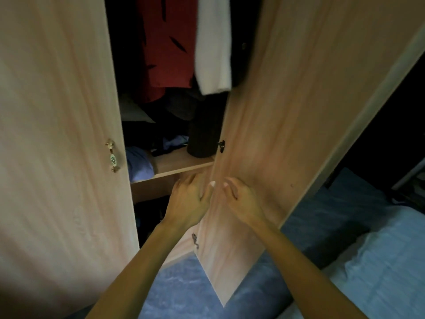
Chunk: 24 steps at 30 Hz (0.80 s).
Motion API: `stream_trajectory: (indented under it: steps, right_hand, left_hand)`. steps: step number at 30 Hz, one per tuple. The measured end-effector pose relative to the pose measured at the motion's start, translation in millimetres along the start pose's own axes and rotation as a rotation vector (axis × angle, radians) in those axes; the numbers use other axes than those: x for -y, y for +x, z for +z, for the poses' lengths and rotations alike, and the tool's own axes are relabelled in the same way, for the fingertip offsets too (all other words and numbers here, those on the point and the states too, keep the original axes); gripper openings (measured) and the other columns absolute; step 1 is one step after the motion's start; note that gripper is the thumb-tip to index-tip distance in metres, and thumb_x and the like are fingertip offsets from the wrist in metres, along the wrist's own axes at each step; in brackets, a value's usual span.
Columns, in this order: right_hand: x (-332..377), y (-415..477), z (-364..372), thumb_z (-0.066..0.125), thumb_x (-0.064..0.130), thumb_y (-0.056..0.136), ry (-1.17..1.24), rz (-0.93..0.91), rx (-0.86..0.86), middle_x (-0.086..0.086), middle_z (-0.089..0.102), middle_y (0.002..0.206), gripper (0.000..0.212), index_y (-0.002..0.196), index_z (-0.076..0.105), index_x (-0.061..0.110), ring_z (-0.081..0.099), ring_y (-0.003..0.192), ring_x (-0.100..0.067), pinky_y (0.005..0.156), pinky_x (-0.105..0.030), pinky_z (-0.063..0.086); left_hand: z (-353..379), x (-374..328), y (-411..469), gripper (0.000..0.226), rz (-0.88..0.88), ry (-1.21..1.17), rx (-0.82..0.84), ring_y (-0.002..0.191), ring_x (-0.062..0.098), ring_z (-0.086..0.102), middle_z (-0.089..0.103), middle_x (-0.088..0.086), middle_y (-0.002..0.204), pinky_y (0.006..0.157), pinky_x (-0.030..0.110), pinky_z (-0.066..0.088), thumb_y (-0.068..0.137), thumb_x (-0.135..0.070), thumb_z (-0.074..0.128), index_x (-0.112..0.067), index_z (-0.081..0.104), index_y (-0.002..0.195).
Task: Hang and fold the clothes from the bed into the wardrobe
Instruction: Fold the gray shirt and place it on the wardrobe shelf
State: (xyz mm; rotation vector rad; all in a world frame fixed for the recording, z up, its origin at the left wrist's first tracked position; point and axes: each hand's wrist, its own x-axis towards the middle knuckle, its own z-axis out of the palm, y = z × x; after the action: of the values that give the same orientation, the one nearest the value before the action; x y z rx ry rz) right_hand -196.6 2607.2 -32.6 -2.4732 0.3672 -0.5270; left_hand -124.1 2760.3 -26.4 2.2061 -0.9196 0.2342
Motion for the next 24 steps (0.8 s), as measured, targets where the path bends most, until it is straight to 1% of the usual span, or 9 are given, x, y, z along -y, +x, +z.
stream_trajectory:
  steps: [3, 7, 12, 15, 18, 19, 20, 22, 24]
  right_hand:
    - [-34.6, -21.8, -24.2, 0.045, 0.024, 0.100, 0.041, 0.030, -0.001, -0.002, 0.062, 0.124, 0.033, 0.130, 0.055, 0.014, 0.058, 0.104, -0.009, 0.094, -0.023, 0.045]
    - [-78.6, -47.4, -63.7, 0.044, 0.033, 0.099, 0.081, 0.066, -0.036, 0.002, 0.063, 0.124, 0.035, 0.129, 0.056, 0.020, 0.060, 0.108, -0.015, 0.093, -0.027, 0.047]
    - [-131.2, -65.9, -129.8, 0.048, 0.032, 0.096, 0.077, 0.166, -0.262, 0.001, 0.066, 0.120, 0.033, 0.122, 0.061, 0.017, 0.064, 0.101, -0.017, 0.081, -0.019, 0.043]
    - [-151.0, -54.1, -163.2, 0.047, 0.037, 0.097, 0.111, 0.235, -0.303, -0.002, 0.057, 0.132, 0.045, 0.136, 0.048, 0.015, 0.055, 0.117, -0.018, 0.095, -0.025, 0.040]
    - [-147.0, -25.5, -178.9, 0.045, 0.042, 0.097, 0.187, 0.197, -0.165, -0.001, 0.048, 0.140, 0.054, 0.143, 0.036, 0.016, 0.047, 0.128, -0.020, 0.104, -0.035, 0.039]
    - [-142.6, -16.4, -179.5, 0.045, 0.044, 0.096, 0.213, 0.191, -0.112, 0.001, 0.054, 0.132, 0.049, 0.137, 0.042, 0.016, 0.052, 0.121, -0.021, 0.097, -0.035, 0.045]
    - [-138.1, -9.0, -177.3, 0.047, 0.045, 0.096, 0.244, 0.188, -0.088, 0.002, 0.061, 0.117, 0.040, 0.123, 0.049, 0.016, 0.059, 0.107, -0.021, 0.083, -0.031, 0.050]
    - [-127.3, -2.7, -170.9, 0.054, 0.043, 0.092, 0.325, 0.195, -0.129, 0.006, 0.059, 0.087, 0.026, 0.098, 0.049, 0.018, 0.060, 0.078, -0.013, 0.058, -0.021, 0.042]
    - [-120.8, -3.6, -159.5, 0.058, 0.042, 0.090, 0.365, 0.185, -0.173, 0.010, 0.055, 0.081, 0.024, 0.093, 0.046, 0.022, 0.058, 0.071, -0.009, 0.055, -0.018, 0.041]
  left_hand:
    - [20.1, -46.7, 2.8, 0.046, 0.067, -0.016, 0.018, 0.095, 0.028, 0.062, 0.067, 0.011, 0.106, 0.084, 0.036, 0.048, 0.093, -0.041, 0.038, -0.007, 0.060, 0.114]
    - [59.4, -107.2, 6.0, 0.044, 0.097, 0.009, 0.064, 0.115, 0.026, 0.055, 0.059, 0.010, 0.127, 0.099, 0.036, 0.042, 0.097, -0.037, 0.042, -0.008, 0.054, 0.129]
    - [94.2, -162.4, 6.5, 0.051, 0.077, 0.074, 0.086, 0.123, 0.025, 0.049, 0.052, 0.009, 0.136, 0.104, 0.035, 0.036, 0.097, -0.043, 0.038, -0.010, 0.047, 0.135]
    - [101.1, -184.1, 15.4, 0.048, 0.079, 0.127, 0.063, 0.122, 0.024, 0.049, 0.053, 0.009, 0.135, 0.104, 0.035, 0.036, 0.098, -0.039, 0.041, -0.009, 0.048, 0.134]
    - [101.1, -197.4, 25.3, 0.058, 0.091, 0.176, 0.021, 0.120, 0.024, 0.051, 0.055, 0.009, 0.133, 0.102, 0.036, 0.038, 0.095, -0.049, 0.032, -0.009, 0.049, 0.134]
    - [99.3, -199.3, 27.4, 0.063, 0.093, 0.186, 0.008, 0.118, 0.024, 0.053, 0.056, 0.009, 0.131, 0.101, 0.037, 0.040, 0.092, -0.052, 0.027, -0.010, 0.050, 0.133]
    - [96.5, -200.4, 28.6, 0.065, 0.092, 0.195, -0.008, 0.115, 0.024, 0.054, 0.057, 0.008, 0.129, 0.099, 0.037, 0.041, 0.090, -0.053, 0.025, -0.010, 0.051, 0.132]
    - [89.0, -199.9, 29.2, 0.057, 0.072, 0.214, -0.042, 0.111, 0.023, 0.056, 0.059, 0.006, 0.125, 0.095, 0.035, 0.041, 0.091, -0.049, 0.029, -0.014, 0.052, 0.130]
    - [80.4, -195.8, 25.0, 0.047, 0.038, 0.214, -0.083, 0.106, 0.023, 0.057, 0.061, 0.004, 0.119, 0.091, 0.032, 0.041, 0.092, -0.043, 0.036, -0.015, 0.056, 0.124]
